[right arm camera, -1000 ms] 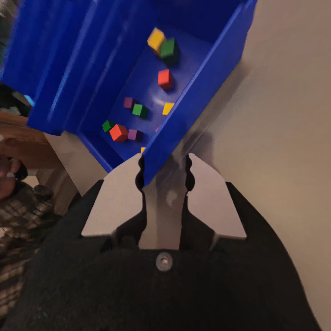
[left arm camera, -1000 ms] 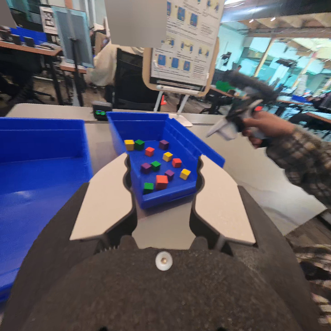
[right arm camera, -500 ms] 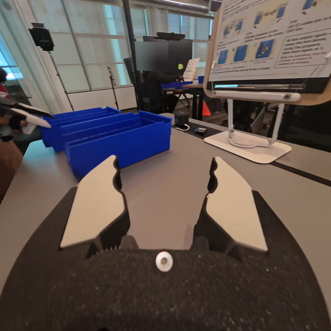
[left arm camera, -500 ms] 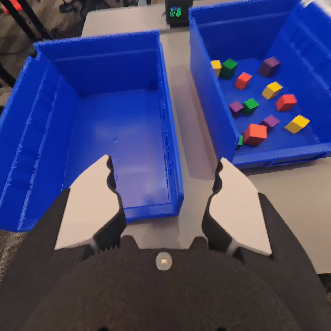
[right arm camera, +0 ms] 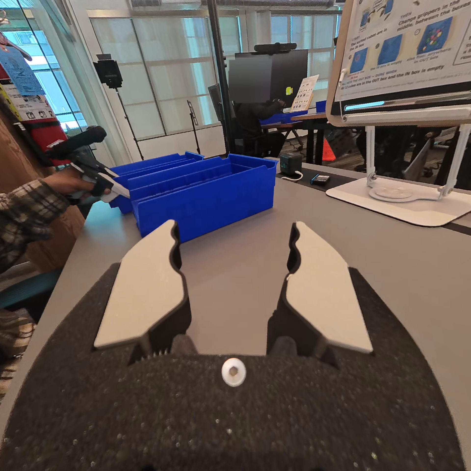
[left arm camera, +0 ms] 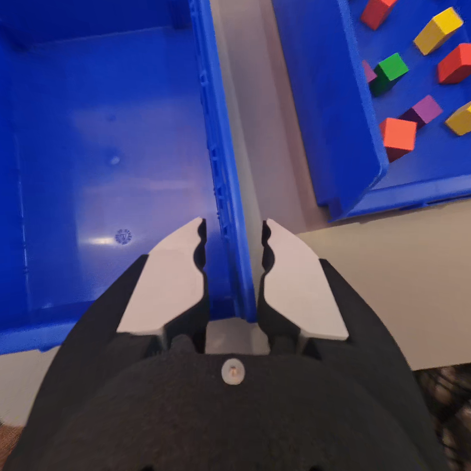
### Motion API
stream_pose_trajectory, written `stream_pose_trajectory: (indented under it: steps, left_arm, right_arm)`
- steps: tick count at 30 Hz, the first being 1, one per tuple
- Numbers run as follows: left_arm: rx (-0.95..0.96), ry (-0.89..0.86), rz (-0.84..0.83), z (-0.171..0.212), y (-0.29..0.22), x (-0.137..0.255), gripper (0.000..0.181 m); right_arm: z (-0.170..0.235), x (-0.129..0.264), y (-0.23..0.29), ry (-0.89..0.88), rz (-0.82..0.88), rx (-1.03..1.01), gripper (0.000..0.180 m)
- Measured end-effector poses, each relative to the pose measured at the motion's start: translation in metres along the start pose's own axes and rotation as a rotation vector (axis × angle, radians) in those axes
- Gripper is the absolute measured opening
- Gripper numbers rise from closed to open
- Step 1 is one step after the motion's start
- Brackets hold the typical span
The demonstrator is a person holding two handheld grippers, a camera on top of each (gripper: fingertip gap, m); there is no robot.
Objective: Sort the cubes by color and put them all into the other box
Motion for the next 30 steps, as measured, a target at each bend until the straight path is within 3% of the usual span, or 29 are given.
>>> stream_pose_trajectory:
  steps: [6,11,30]
  left_arm:
    - [-0.084,-0.014,-0.146,0.000,0.010,-0.003,0.005]
    - [-0.049,-0.020,-0.120,-0.002,0.021,-0.003,0.005]
    - [0.116,-0.180,-0.042,-0.050,0.048,0.027,0.006]
  right_arm:
    - [0.003,0.000,0.002,0.001,-0.051,-0.072,0.070]
    - [0.007,-0.002,0.005,0.033,-0.133,-0.158,0.053]
    - [0.010,-0.004,0.004,0.052,-0.139,-0.176,0.052]
Point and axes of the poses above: each gripper's, where its closed fingertips meet, x back along the fingers, z out of its underside, y = z × x across the jaws, the point moved 8 cm from there along x, back along the fingers, and after that the axes turned 1 degree about -z, right-handed, at the moved point
